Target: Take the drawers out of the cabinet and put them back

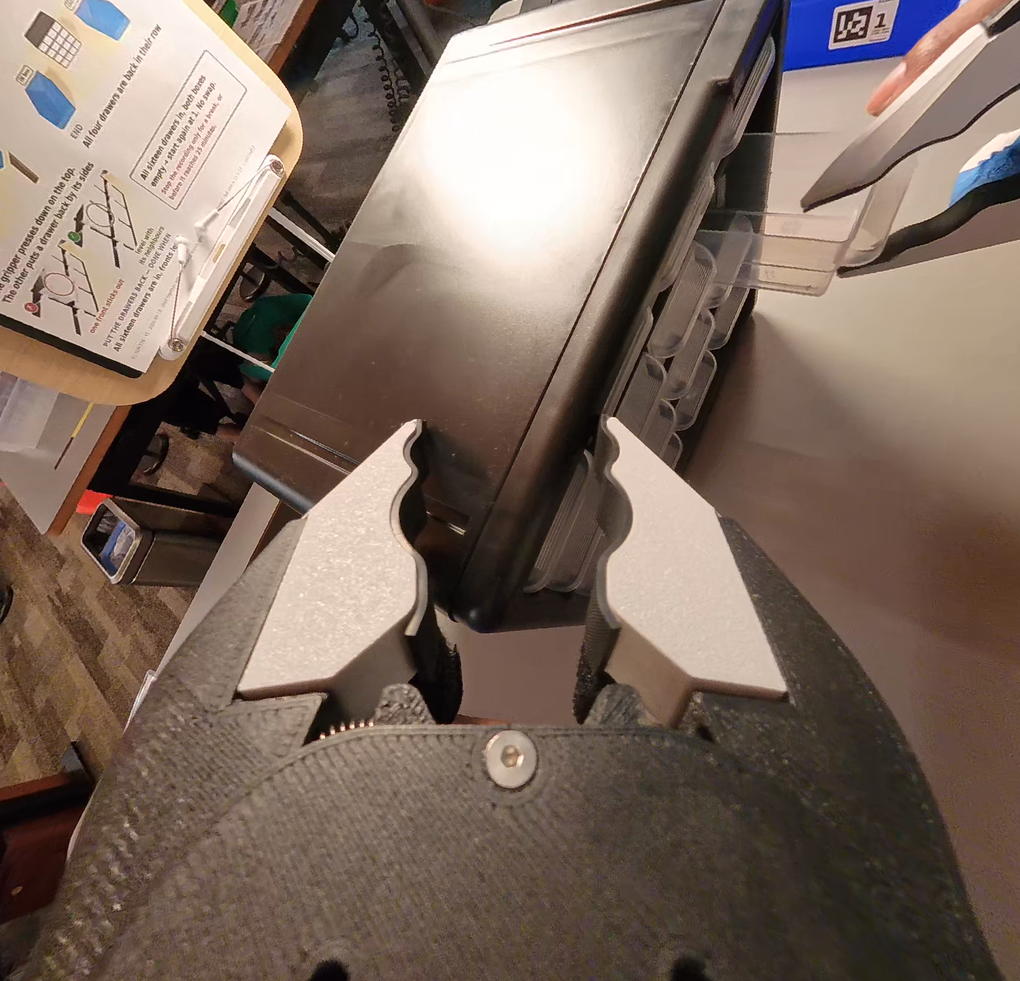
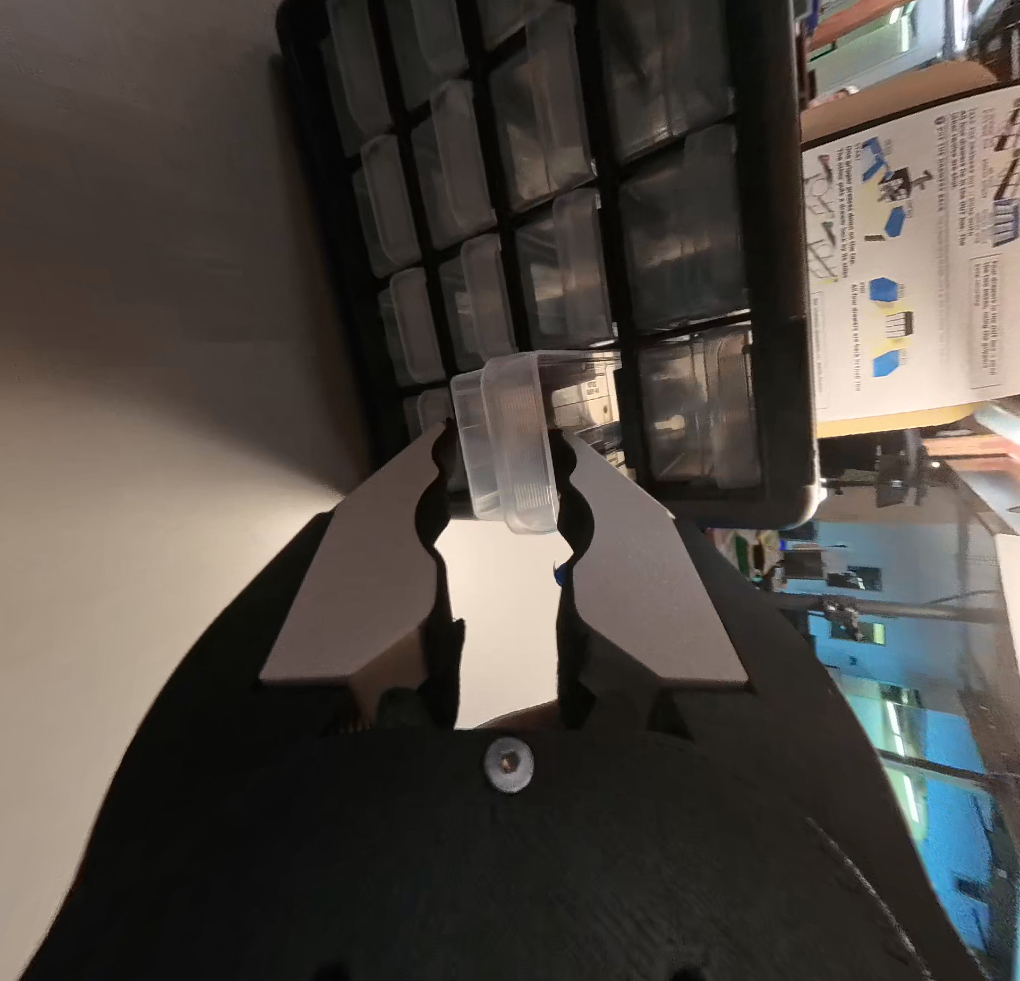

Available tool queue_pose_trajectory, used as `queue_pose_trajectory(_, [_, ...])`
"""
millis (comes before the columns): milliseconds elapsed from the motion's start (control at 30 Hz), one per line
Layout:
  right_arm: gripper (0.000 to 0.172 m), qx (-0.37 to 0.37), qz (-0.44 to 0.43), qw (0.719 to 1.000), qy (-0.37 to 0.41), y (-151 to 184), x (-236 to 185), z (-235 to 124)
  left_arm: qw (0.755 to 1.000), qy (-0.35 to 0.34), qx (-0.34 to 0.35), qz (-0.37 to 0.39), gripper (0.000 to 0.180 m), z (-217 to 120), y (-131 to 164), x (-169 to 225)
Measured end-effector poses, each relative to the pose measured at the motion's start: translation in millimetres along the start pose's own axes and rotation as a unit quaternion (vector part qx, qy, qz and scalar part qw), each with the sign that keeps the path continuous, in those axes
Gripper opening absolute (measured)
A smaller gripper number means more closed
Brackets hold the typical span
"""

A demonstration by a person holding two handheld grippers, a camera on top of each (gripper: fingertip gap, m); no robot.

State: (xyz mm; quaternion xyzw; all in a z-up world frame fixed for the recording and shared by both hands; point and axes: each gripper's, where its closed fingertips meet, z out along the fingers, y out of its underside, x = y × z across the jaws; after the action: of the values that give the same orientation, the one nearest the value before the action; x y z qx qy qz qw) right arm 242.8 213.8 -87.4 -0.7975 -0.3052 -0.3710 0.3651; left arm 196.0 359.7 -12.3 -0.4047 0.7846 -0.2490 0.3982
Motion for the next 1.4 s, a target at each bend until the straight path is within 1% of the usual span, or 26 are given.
queue_pose_trajectory(167, [0.037,-0.004,0.007,1.000,-0.027,-0.1,-2.7,-3.1,1.000,0.000,0.000,0.000,0.061,0.1,-0.1,0.0])
queue_pose_trajectory(333, [0.028,-0.001,0.006,0.998,-0.061,-3.5,-8.3,-11.5,1.000,0.000,0.001,0.000,0.061,0.1,-0.2,0.0])
queue_pose_trajectory(533, [0.021,0.013,0.002,0.993,-0.120,-10.3,-29.3,-36.6,1.000,0.000,0.001,0.000,0.061,0.2,-0.2,-0.2])
queue_pose_trajectory(733, [0.021,0.018,-0.008,0.989,-0.145,-17.9,-41.2,-64.9,1.000,0.001,0.002,0.000,0.060,0.3,-0.2,-0.2])
queue_pose_trajectory(800, [0.021,0.009,-0.010,0.990,-0.141,-13.6,-39.5,-69.6,1.000,0.003,0.003,0.000,0.060,0.1,-0.1,0.0])
queue_pose_trajectory(933, [0.021,0.027,0.012,0.987,-0.160,-13.7,-34.7,-75.1,1.000,0.004,0.004,-0.001,0.060,0.1,-0.3,0.3])
queue_pose_trajectory(1300, [0.025,0.082,0.040,0.976,-0.197,-44.3,-1.6,-85.0,1.000,0.004,0.005,-0.001,0.060,0.5,-0.4,-0.2])
queue_pose_trajectory(1400, [0.025,0.105,0.062,0.968,-0.220,-51.6,7.2,-88.1,1.000,0.005,0.006,-0.002,0.060,0.6,-0.4,-0.3])
